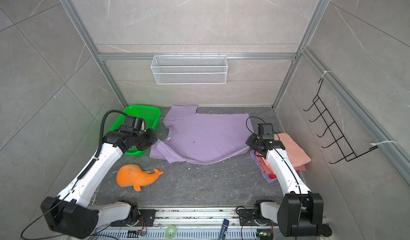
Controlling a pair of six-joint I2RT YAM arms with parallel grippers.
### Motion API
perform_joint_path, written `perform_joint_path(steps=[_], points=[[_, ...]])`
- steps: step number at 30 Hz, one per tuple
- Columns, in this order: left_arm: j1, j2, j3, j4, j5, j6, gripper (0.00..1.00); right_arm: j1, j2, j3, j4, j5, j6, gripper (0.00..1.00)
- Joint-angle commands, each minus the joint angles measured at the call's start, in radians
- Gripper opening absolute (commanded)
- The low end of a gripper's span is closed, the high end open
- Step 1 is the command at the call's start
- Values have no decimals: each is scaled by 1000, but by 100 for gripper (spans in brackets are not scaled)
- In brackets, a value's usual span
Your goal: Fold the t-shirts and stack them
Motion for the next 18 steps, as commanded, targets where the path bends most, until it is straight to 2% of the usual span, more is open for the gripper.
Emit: perform_joint_path(steps=[1, 5, 9, 18], points=[[2, 133, 115, 56, -2, 112, 0, 4, 78, 31, 27, 53, 59, 0], [2, 306, 250, 64, -5, 149, 0, 4, 204, 85, 85, 83, 100, 0], [2, 432, 347, 77, -6, 156, 0, 4, 332, 185, 61, 107, 132, 0], [9, 537, 457, 63, -117, 137, 0, 3, 505, 349, -52, 160, 184, 0]])
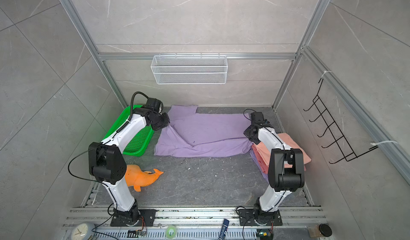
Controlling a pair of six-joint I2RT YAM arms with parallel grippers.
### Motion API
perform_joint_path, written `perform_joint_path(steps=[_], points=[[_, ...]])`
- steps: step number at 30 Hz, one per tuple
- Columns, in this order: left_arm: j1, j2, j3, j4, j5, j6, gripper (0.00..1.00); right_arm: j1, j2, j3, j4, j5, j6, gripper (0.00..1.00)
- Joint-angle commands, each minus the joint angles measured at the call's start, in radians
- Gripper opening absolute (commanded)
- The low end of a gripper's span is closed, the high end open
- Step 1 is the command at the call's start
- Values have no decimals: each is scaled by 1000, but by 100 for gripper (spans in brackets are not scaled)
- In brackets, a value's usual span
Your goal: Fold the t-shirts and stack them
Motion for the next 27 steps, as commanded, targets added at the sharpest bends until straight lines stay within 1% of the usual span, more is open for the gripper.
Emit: perform_joint_path(steps=[1, 7, 11, 15, 18, 20, 24, 27], points=[[10, 14, 77, -2, -55, 20, 0, 2, 53, 59, -63, 36, 36, 0], [13, 65, 124, -6, -34, 32, 0, 2, 93, 113, -105, 33, 44, 2], [23, 95, 169, -14, -13, 44, 0, 2, 94, 146, -104, 29, 29, 0], [32, 44, 184, -12, -8, 56, 0, 2, 30, 171, -72, -3, 2, 0], [39, -79, 193, 38, 6, 93, 0, 2, -90, 213, -13, -36, -40, 0], [41, -201, 197, 115, 19, 140, 0, 3, -190, 266, 35, -63, -79, 0], [41, -439, 192, 239, 13, 229, 0, 2, -350, 404, 72, -103, -182, 0], [41, -616, 132, 354, 36, 316, 0, 3, -452, 484, 111, -133, -259, 0]])
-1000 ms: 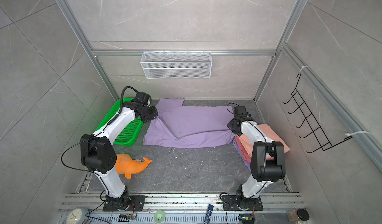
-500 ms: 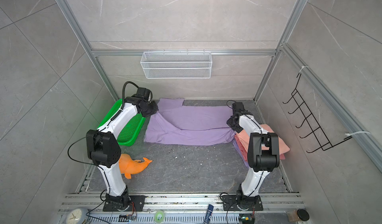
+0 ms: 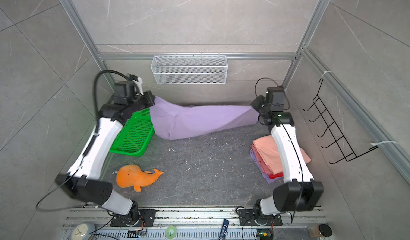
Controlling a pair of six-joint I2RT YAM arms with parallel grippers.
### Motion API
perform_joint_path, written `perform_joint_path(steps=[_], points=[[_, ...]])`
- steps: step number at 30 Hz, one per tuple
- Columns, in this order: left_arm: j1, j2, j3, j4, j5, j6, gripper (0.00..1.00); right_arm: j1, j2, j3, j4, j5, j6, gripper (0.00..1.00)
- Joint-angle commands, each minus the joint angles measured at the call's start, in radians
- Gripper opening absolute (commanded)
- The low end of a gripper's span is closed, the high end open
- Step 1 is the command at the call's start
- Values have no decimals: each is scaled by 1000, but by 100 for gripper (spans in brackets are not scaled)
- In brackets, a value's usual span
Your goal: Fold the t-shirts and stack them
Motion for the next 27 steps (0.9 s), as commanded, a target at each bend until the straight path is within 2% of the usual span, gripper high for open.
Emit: perform_joint_path(steps=[1, 7, 12, 19, 23, 27], points=[[4, -239, -31, 221, 28, 142, 0, 2, -127, 105, 86, -52, -136, 0], [4, -369, 6, 339, 79, 214, 0, 4, -152, 339, 86, -99, -210, 0], [4, -323, 76, 438, 94, 255, 0, 2, -108, 444, 140, -113, -228, 0], [4, -107, 165, 531, -19, 254, 0, 3, 37, 502, 207, -107, -183, 0], [4, 71, 301, 505, -94, 281, 0, 3, 173, 591, 186, -100, -160, 0], [5, 251, 469, 444, -115, 285, 0, 2, 322, 711, 157, -92, -136, 0]])
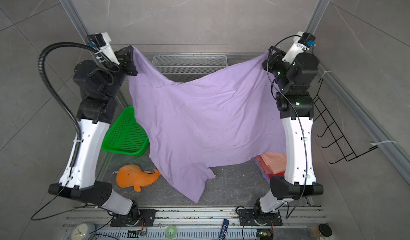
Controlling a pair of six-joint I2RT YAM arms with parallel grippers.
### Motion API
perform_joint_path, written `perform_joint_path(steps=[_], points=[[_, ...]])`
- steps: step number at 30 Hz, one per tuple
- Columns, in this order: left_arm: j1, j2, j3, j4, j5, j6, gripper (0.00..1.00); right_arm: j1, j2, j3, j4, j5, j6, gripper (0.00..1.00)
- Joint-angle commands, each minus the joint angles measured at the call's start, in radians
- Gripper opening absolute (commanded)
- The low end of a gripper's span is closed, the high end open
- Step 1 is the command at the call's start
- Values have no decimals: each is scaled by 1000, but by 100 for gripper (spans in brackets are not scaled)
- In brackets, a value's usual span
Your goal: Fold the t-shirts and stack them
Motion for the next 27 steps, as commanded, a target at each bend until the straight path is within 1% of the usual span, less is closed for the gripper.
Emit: perform_joint_path(steps=[1, 5, 7, 8, 10, 13, 15, 17, 20, 23, 26, 27], points=[[5, 85, 159, 15, -58, 30, 0, 3, 77, 116, 6, 13, 39, 0], [10, 225, 321, -42, -56, 14, 0, 3, 207, 262, -34, 34, 53, 0], [14, 264, 391, -59, -54, -1, 0, 1, 256, 365, -56, 45, 53, 0], [14, 265, 400, -55, -52, -1, 0, 1, 271, 401, -62, 46, 53, 0], [16, 234, 383, -34, -74, 1, 0, 3, 281, 452, -68, 46, 50, 0], [17, 127, 254, 56, -80, 1, 0, -1, 230, 418, -65, 60, 25, 0], [17, 59, 175, 66, -79, 4, 0, -1, 159, 316, -52, 70, -1, 0], [17, -3, 97, 23, -77, -8, 0, -1, 64, 160, -26, 75, -32, 0], [17, -110, -103, -31, -56, -57, 0, -1, -76, -90, -36, 101, -69, 0], [17, -205, -325, -125, -27, -148, 0, 0, -199, -369, -66, 135, -89, 0], [17, -279, -545, -242, 17, -258, 0, 0, -297, -665, -76, 127, -82, 0], [16, -307, -627, -278, 29, -300, 0, -1, -326, -777, -58, 108, -75, 0]])
